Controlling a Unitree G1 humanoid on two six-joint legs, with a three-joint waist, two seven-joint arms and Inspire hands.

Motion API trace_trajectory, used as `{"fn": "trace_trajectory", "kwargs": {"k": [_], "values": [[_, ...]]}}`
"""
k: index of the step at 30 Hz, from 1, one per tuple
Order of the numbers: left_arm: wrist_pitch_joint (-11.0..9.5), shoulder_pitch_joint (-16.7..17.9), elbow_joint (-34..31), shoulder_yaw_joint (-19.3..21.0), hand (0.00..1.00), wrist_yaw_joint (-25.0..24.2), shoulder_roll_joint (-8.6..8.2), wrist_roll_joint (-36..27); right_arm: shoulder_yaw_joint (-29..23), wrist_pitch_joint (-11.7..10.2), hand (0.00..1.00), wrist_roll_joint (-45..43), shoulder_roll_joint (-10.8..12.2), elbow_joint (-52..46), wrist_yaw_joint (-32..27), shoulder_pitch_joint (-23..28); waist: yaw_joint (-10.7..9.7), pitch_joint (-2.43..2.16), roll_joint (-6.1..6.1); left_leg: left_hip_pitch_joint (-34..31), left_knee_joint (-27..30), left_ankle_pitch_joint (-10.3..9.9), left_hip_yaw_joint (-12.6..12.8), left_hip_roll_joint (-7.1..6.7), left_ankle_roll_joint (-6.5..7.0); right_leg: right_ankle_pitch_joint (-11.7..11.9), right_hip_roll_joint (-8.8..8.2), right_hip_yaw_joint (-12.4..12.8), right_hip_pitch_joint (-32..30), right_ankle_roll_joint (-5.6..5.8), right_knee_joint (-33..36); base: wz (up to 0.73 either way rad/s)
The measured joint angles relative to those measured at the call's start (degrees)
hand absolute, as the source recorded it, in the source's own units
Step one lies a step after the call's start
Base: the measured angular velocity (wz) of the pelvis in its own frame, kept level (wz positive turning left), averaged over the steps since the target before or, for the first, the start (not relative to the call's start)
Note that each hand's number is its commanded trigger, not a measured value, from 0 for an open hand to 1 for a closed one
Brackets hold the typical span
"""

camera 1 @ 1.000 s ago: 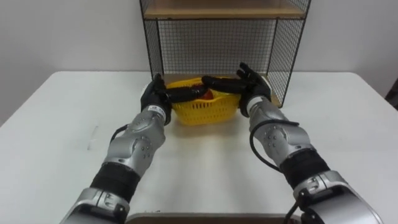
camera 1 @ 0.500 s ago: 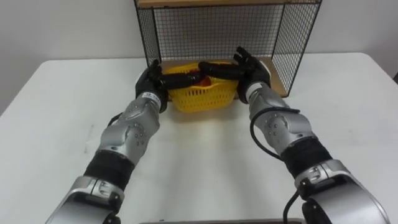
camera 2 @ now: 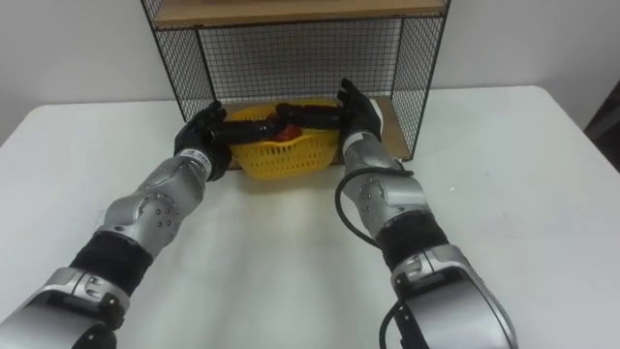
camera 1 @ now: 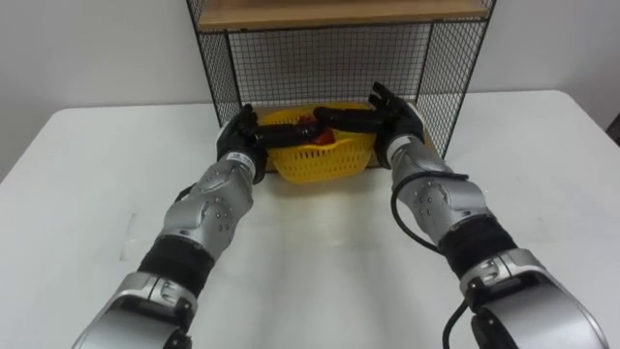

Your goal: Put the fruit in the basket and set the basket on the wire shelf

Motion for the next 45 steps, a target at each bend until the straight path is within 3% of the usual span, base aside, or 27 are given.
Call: {"fn": "trace_trajectory", "kwargs": {"k": [4, 18, 21, 26, 29, 30, 32, 34, 36, 37, 40, 45], "values": [[-1.0, 0.0, 2.5, -1.1, 0.00, -1.2, 0.20, 0.1, 0.1, -0.1, 0.00, 0.1, -0.1, 2.0, 1.5, 0.0, -0.5, 0.14, 0.74, 1.9, -1.3, 0.2, -0.1, 0.27, 0.16, 1.7, 0.76, 0.0, 2.4, 0.17, -3.6, -0.02], [-1.3, 0.0, 5.3, -4.6, 0.00, -2.4, 0.45, 2.8, 1.3, -0.2, 0.00, 0.3, -0.6, 7.0, 3.5, 0.4, -2.0, -0.13, 1.38, 6.1, -4.6, 1.1, 0.2, -0.17, 0.34, 2.7, 0.51, -0.6, 6.5, 0.48, -6.6, 0.00], [-1.3, 1.1, 5.6, -4.8, 0.00, -2.4, 0.37, 3.0, 1.3, -0.5, 0.00, -0.1, -0.6, 7.4, 5.0, 2.3, -1.8, -0.65, 1.37, 7.9, -6.5, 1.5, 0.6, -0.23, 0.01, 3.0, 0.55, -0.6, 7.7, 0.36, -7.6, -0.10], [-1.3, 3.1, 5.6, -4.8, 0.00, -2.4, 0.28, 3.9, 1.3, -0.6, 0.00, -0.2, -1.1, 7.3, 6.0, 4.0, -2.9, -0.78, 1.27, 8.5, -7.6, 1.8, 0.7, -0.19, -0.34, 3.0, 0.66, -0.6, 7.6, 0.31, -7.6, -0.02], [-1.3, 3.4, 5.1, -4.8, 0.00, -2.4, 0.49, 4.5, 1.2, -0.7, 0.00, -1.9, -2.4, 5.8, 6.9, 5.6, -3.0, -1.64, 0.28, 7.2, -7.8, 2.1, 0.6, -0.21, -0.47, 3.0, 0.73, -0.8, 6.5, 0.19, -7.8, 0.00], [-1.3, 3.4, 4.4, -4.8, 0.00, -2.4, 0.86, 5.3, 1.0, -0.6, 0.00, -2.8, -2.9, 4.8, 7.3, 6.4, -2.9, -2.24, -0.23, 6.7, -8.0, 2.3, 0.6, -0.21, -0.48, 3.0, 0.72, -0.8, 6.1, 0.14, -7.8, 0.00], [-1.2, 4.5, 1.3, -4.5, 0.00, -2.5, 1.72, 6.1, 0.3, -0.5, 0.00, -3.7, -4.0, -0.5, 7.4, 9.3, -2.7, -2.60, -0.84, 6.7, -8.2, 2.4, 0.6, -0.23, -0.51, 3.0, 0.70, -0.9, 5.9, 0.11, -8.0, 0.00], [-1.2, 8.1, -4.2, -2.8, 0.00, -3.8, 3.56, 7.9, -0.9, -0.4, 0.00, -5.2, -6.3, -9.6, 8.8, 14.2, -2.8, -3.00, -1.03, 7.1, -8.7, 2.4, 0.5, -0.24, -0.52, 3.2, 0.72, -1.3, 6.6, -0.02, -9.1, 0.00], [-0.8, 11.6, -8.4, -2.2, 0.00, -4.1, 5.49, 8.9, -2.8, -0.3, 0.00, -6.8, -8.1, -16.0, 10.0, 17.8, -2.8, -3.03, -1.02, 7.3, -9.3, 2.5, 0.5, -0.26, -0.57, 3.4, 0.76, -1.4, 6.7, -0.06, -9.7, 0.00], [0.1, 14.4, -11.7, -1.5, 0.00, -4.3, 6.90, 9.0, -4.1, -0.2, 0.00, -7.4, -8.7, -19.2, 10.1, 19.7, -2.8, -3.04, -1.01, 7.3, -9.5, 2.6, 0.5, -0.25, -0.67, 3.5, 0.87, -1.3, 6.6, -0.10, -9.8, -0.04], [2.8, 20.6, -19.7, 0.4, 0.00, -4.8, 9.11, 10.0, -7.1, 0.9, 0.00, -9.9, -9.9, -25.8, 10.9, 23.6, -2.7, -3.10, -0.78, 7.0, -10.0, 2.9, 0.4, 0.02, -1.00, 4.2, 1.52, -0.9, 6.6, -0.39, -11.6, -0.03], [4.3, 21.9, -26.6, 1.6, 0.00, -5.5, 9.92, 11.3, -8.2, 1.7, 0.00, -10.8, -10.6, -30.6, 12.8, 24.4, -2.8, -3.02, -0.30, 6.5, -11.3, 3.6, 0.2, 0.23, -1.31, 5.4, 2.08, -0.9, 6.5, -0.70, -13.4, 0.00]]}}
